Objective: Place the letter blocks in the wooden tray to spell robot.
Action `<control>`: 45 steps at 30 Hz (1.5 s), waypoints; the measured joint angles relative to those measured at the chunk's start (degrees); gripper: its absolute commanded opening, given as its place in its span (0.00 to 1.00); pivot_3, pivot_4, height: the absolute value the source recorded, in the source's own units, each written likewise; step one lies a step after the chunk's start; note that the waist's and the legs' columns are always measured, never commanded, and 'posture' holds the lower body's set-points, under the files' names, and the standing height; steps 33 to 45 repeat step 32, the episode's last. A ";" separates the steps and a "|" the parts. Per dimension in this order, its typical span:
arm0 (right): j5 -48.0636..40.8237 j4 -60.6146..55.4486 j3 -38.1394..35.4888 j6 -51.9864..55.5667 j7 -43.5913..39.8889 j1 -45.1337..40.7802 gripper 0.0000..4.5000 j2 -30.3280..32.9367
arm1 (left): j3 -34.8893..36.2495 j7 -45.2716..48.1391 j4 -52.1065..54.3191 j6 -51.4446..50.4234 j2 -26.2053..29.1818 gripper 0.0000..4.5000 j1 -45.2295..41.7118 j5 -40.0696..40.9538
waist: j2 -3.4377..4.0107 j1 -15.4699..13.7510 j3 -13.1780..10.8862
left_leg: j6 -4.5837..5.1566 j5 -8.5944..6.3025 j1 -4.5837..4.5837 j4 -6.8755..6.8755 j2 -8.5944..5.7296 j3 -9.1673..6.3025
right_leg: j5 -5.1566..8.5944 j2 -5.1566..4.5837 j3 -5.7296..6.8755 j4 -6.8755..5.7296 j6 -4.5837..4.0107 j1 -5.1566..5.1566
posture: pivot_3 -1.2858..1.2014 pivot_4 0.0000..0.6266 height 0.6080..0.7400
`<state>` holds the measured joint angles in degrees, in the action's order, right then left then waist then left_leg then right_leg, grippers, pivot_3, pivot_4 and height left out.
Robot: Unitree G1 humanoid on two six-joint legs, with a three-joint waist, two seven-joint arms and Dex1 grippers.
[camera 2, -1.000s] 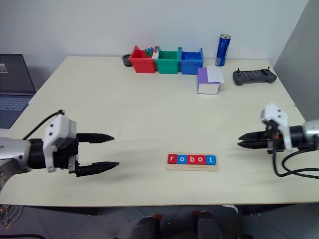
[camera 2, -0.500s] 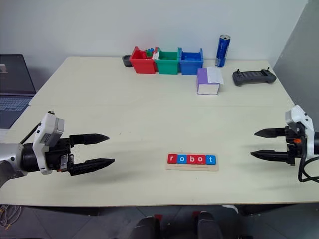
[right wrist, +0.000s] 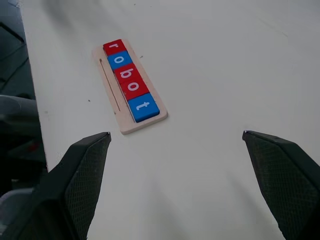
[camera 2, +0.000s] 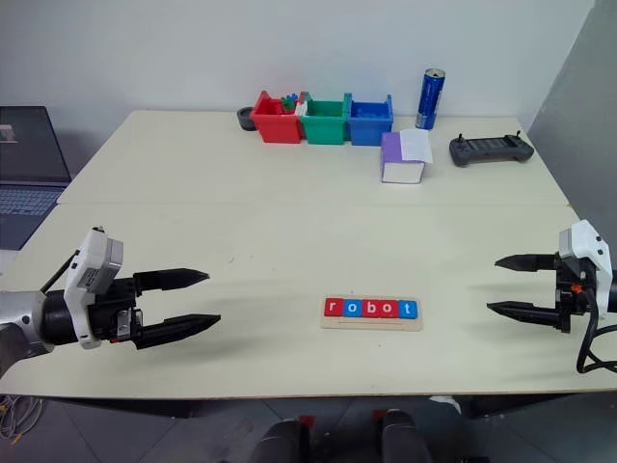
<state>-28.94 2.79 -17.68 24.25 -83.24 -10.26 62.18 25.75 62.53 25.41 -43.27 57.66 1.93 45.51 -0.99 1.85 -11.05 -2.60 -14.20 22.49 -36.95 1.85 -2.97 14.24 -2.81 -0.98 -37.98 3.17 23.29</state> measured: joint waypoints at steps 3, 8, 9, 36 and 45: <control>-0.07 -0.01 0.95 3.66 0.39 -0.47 1.00 1.15 | 0.00 -0.59 -0.02 -0.04 0.00 1.00 -0.10 0.01 | 0.00 -0.02 0.00 | 0.00 0.00 0.00 0.00 0.00 0.00 | 0.00 0.00 0.00 0.00 -0.01 0.00 | 0.52 0.24 1.00; -2.15 -0.15 0.96 8.30 0.47 -1.63 1.00 1.15 | -0.01 -0.65 -0.03 -0.03 0.03 1.00 -0.62 -0.01 | 0.00 -0.01 0.00 | 0.00 0.00 0.00 0.00 0.00 0.00 | 0.00 0.00 0.00 0.00 0.00 0.00 | 0.52 0.24 1.00; -2.08 -0.15 1.04 8.54 0.54 -1.82 1.00 1.15 | -0.01 -0.69 -0.03 -0.02 0.03 1.00 -0.69 -0.03 | 0.00 -0.02 0.00 | 0.00 0.00 0.00 0.00 0.00 0.00 | 0.01 0.00 0.01 0.01 0.00 0.00 | 0.52 0.24 1.00; -1.83 -0.45 3.33 9.80 1.24 -4.11 1.00 0.43 | -0.05 -0.65 2.00 2.24 0.03 1.00 -0.42 -0.85 | 0.00 -0.02 0.00 | 0.00 0.00 0.01 0.00 0.00 0.00 | 0.00 0.00 0.00 0.02 0.00 0.00 | 0.52 0.24 1.00; -1.83 -0.45 3.33 9.80 1.24 -4.11 1.00 0.43 | -0.05 -0.65 2.00 2.24 0.03 1.00 -0.42 -0.85 | 0.00 -0.02 0.00 | 0.00 0.00 0.01 0.00 0.00 0.00 | 0.00 0.00 0.00 0.02 0.00 0.00 | 0.52 0.24 1.00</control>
